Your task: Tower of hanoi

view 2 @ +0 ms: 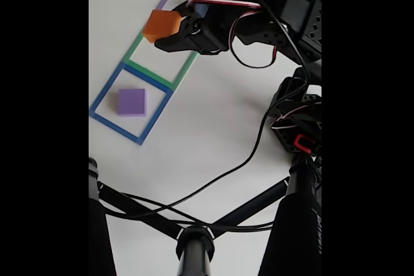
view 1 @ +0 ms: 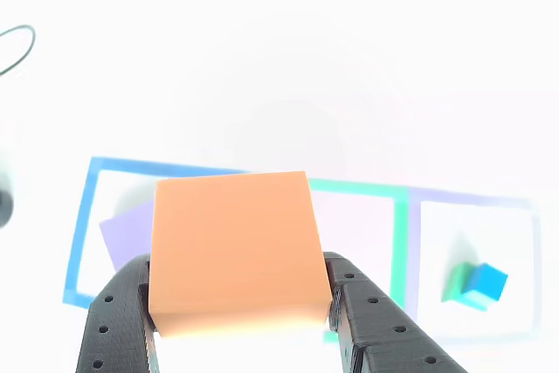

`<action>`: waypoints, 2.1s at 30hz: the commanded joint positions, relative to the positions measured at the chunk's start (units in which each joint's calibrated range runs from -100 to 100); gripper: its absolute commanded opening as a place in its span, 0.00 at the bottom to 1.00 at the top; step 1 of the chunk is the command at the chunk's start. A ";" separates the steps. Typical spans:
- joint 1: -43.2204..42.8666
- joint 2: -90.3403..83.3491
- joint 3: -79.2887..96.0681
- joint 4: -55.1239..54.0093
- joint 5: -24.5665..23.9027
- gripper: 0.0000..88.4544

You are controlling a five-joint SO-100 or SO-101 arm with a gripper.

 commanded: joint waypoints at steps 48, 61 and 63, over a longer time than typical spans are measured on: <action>-15.50 22.44 47.86 -85.24 0.00 0.08; -14.93 39.32 48.04 -103.37 0.00 0.08; -15.12 40.53 47.95 -104.26 0.00 0.09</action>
